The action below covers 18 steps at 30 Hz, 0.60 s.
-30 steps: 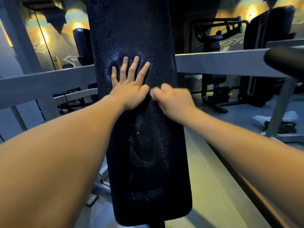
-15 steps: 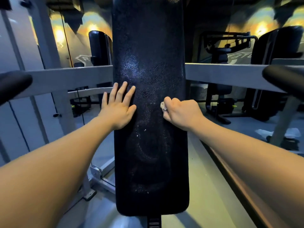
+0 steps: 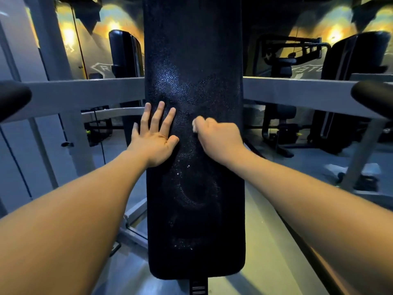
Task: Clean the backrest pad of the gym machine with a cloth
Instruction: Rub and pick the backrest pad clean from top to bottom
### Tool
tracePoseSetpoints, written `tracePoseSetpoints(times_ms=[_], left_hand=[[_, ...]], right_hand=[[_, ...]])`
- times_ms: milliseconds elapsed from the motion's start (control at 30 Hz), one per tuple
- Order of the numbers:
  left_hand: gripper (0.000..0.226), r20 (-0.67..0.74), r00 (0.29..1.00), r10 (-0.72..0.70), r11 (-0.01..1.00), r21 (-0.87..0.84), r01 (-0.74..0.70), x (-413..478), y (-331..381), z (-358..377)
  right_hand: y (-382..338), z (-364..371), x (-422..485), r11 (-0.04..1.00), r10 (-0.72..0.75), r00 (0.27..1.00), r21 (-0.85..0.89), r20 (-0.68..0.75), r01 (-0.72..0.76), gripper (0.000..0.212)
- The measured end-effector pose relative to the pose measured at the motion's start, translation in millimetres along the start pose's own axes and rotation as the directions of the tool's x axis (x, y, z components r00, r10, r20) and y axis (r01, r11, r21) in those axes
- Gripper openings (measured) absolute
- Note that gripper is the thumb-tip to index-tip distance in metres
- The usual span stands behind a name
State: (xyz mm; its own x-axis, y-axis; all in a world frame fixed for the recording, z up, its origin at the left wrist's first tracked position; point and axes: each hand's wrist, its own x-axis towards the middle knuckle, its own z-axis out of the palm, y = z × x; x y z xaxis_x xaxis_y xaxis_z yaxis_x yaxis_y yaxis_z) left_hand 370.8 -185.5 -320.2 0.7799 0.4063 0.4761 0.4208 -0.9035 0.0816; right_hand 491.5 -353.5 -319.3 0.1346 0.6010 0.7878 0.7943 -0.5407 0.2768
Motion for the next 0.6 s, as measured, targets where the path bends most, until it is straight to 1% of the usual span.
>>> tracePoseSetpoints(times_ms=[67,100,133,167,200,233,267,300,333,367,400,433,467,500,533,567,600], left_hand=[[0.074,0.004,1.000,0.003,1.000,-0.004,-0.003,-0.5,-0.6,-0.1],[0.074,0.005,1.000,0.006,1.000,-0.005,-0.006,-0.6,-0.5,-0.2],[0.074,0.005,1.000,0.007,1.000,-0.005,-0.007,-0.6,-0.4,-0.4],[0.074,0.003,1.000,0.008,1.000,-0.007,-0.008,-0.5,-0.5,-0.5],[0.074,0.001,1.000,0.007,1.000,-0.012,-0.007,-0.7,-0.7,-1.0],[0.074,-0.003,1.000,0.006,1.000,-0.016,-0.006,-1.1,-1.3,-0.8],[0.074,-0.010,1.000,0.008,1.000,-0.018,-0.008,-1.5,-1.3,-0.5],[0.074,-0.014,1.000,0.011,1.000,-0.017,-0.011,-1.2,-1.2,-0.1],[0.074,-0.015,1.000,0.013,1.000,-0.016,-0.014,-1.1,-0.8,0.4],[0.074,-0.020,1.000,0.013,1.000,-0.013,-0.013,-0.9,-1.2,1.2],[0.075,-0.029,0.999,0.012,1.000,-0.009,-0.012,-0.7,-2.3,1.8],[0.075,-0.037,0.999,0.010,1.000,-0.006,-0.010,-0.6,-3.0,2.2],[0.075,-0.042,0.999,0.008,1.000,-0.005,-0.009,-0.8,-3.3,2.4],[0.075,-0.044,0.999,0.010,1.000,-0.003,-0.010,-0.7,-3.4,2.4],[0.075,-0.043,0.999,0.014,1.000,-0.002,-0.014,-0.6,-3.2,2.3],[0.075,-0.041,0.999,0.017,1.000,-0.004,-0.017,-0.7,-3.3,2.5],[0.074,-0.042,0.999,0.019,1.000,-0.007,-0.019,-1.0,-3.7,2.7]], right_hand=[[14.1,-0.8,-2.7,0.981,-0.188,0.981,-0.038,0.039,0.189,0.020],[27.1,-5.0,9.5,0.966,-0.236,0.971,-0.099,0.039,0.239,0.024],[39.8,-11.7,25.1,0.964,-0.220,0.975,-0.147,0.029,0.222,0.025],[50.0,-19.6,43.1,0.971,-0.140,0.990,-0.196,0.001,0.138,0.024],[58.0,-28.4,62.3,0.970,-0.008,1.000,-0.243,-0.028,0.001,0.022],[61.6,-35.6,76.3,0.960,0.132,0.990,-0.241,-0.050,-0.140,0.021],[60.2,-37.8,83.3,0.948,0.231,0.971,-0.207,-0.069,-0.240,0.022],[51.7,-37.6,83.6,0.943,0.279,0.958,-0.172,-0.066,-0.286,0.024],[39.1,-37.6,80.7,0.950,0.275,0.960,-0.144,-0.044,-0.278,0.025],[26.4,-31.6,72.0,0.973,0.194,0.981,-0.124,-0.029,-0.196,0.026],[14.8,-23.8,59.3,0.994,0.051,0.999,-0.101,0.007,-0.050,0.027],[8.7,-16.4,49.1,0.993,-0.106,0.993,-0.045,0.049,0.109,0.028],[13.0,-14.0,47.5,0.972,-0.229,0.971,-0.046,0.068,0.232,0.029],[25.4,-14.2,55.1,0.948,-0.295,0.954,-0.105,0.051,0.299,0.026],[40.1,-18.1,67.5,0.948,-0.267,0.963,-0.174,0.022,0.267,0.021],[52.0,-26.1,80.6,0.965,-0.166,0.986,-0.206,-0.015,0.160,0.017],[59.1,-35.6,93.5,0.974,-0.026,0.999,-0.226,-0.029,0.019,0.018]])
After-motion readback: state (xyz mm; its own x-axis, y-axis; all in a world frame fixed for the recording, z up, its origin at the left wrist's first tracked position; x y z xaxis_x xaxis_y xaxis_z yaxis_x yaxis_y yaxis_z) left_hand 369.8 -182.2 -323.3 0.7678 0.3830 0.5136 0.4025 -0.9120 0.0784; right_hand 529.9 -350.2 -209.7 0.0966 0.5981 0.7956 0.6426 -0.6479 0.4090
